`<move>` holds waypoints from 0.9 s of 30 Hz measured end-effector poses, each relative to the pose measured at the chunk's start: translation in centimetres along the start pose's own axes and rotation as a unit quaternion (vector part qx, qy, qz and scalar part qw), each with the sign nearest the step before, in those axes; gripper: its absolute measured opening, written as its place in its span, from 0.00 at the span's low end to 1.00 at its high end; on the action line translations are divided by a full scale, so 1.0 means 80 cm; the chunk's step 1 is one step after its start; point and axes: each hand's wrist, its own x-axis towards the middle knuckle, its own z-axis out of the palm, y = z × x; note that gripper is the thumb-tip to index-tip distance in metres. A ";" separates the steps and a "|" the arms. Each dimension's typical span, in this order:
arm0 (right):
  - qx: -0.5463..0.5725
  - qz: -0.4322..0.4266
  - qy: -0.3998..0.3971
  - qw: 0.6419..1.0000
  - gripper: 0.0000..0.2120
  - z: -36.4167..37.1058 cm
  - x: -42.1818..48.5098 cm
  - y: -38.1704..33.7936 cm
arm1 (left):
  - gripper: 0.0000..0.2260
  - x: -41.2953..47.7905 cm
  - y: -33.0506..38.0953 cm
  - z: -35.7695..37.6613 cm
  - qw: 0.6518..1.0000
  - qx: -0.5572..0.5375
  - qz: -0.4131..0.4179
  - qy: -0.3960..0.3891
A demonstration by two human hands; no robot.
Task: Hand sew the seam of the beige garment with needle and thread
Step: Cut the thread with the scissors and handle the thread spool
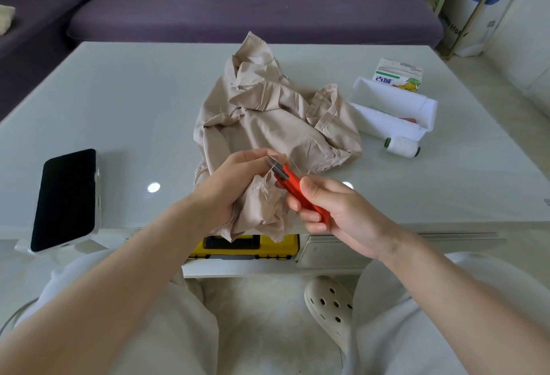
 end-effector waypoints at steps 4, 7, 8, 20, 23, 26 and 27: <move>-0.065 0.008 0.024 0.998 0.14 0.000 0.002 0.003 | 0.06 -0.001 0.001 0.002 1.000 0.016 -0.003 -0.001; -0.109 0.011 0.048 0.993 0.17 0.000 0.003 0.005 | 0.06 -0.001 0.001 0.003 1.000 0.028 -0.004 0.004; -0.121 0.009 0.053 0.991 0.17 0.001 0.003 0.005 | 0.06 -0.001 0.001 0.003 1.000 0.029 -0.004 0.007; -0.016 -0.005 0.008 1.000 0.20 0.009 0.003 0.008 | 0.09 -0.002 0.001 0.002 0.999 0.044 0.015 0.011; -0.003 0.003 0.011 1.000 0.22 0.009 0.003 0.007 | 0.10 -0.001 -0.001 0.000 0.998 0.054 0.015 0.012; -0.012 0.005 0.033 0.999 0.16 0.008 0.005 0.008 | 0.11 0.000 -0.005 0.000 0.997 0.081 0.014 0.006; -0.023 0.004 0.039 0.999 0.15 0.007 0.005 0.008 | 0.11 0.000 -0.006 0.001 0.997 0.080 0.011 0.005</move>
